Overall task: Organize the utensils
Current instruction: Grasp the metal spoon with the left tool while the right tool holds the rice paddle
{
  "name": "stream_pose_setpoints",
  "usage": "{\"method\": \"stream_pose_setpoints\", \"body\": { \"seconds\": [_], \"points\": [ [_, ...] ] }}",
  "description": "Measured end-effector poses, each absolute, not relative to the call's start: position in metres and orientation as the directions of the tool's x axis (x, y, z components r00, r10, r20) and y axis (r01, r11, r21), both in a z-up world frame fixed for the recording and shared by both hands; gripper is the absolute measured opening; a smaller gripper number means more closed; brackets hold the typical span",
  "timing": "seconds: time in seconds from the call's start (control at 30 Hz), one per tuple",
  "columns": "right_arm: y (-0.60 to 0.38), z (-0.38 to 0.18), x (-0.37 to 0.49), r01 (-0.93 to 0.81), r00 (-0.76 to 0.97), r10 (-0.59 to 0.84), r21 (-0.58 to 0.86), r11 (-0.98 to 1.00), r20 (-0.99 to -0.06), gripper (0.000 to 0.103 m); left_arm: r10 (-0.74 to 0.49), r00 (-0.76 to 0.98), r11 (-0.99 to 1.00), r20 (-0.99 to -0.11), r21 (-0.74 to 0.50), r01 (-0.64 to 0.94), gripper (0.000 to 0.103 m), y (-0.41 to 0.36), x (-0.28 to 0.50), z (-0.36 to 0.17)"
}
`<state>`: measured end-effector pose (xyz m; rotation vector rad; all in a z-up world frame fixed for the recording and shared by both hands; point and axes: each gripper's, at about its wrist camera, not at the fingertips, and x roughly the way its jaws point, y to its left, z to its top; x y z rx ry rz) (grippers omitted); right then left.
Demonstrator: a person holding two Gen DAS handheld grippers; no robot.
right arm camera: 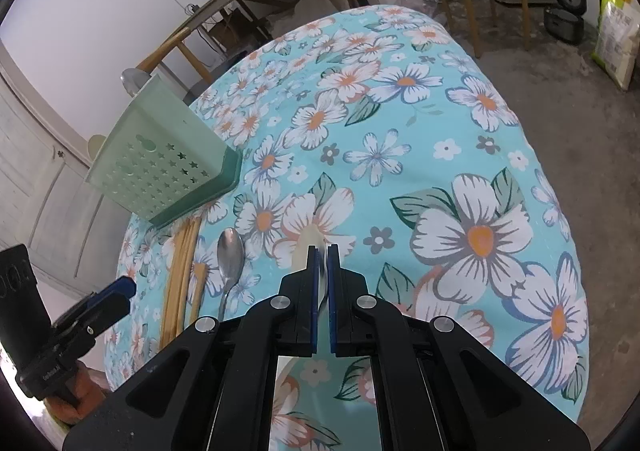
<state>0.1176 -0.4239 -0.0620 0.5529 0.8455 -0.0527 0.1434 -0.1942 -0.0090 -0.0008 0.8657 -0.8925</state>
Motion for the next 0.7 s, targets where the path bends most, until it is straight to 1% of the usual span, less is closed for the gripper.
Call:
{"method": "stream_pose_setpoints", "body": {
  "seconds": [0.13, 0.3, 0.4, 0.7],
  "points": [
    [-0.425, -0.064, 0.118, 0.258, 0.668, 0.176, 0.447, 0.856, -0.723, 0.002, -0.658, 0.289, 0.624, -0.695, -0.29, 0.725, 0.03, -0.209, 0.152, -0.009],
    [-0.426, -0.066, 0.119, 0.25, 0.671, 0.189, 0.458, 0.853, -0.717, 0.003, -0.579, 0.286, 0.6, -0.764, -0.161, 0.784, 0.03, -0.238, 0.165, -0.023],
    [-0.429, -0.069, 0.119, 0.246, 0.67, 0.2, 0.468, 0.849, -0.715, 0.003, -0.547, 0.286, 0.575, -0.787, -0.104, 0.811, 0.03, -0.254, 0.171, -0.03],
    [-0.433, -0.074, 0.118, 0.227, 0.674, 0.227, 0.49, 0.842, -0.703, 0.003, -0.456, 0.283, 0.526, -0.844, 0.001, 0.85, 0.031, -0.29, 0.193, -0.052]
  ]
}}
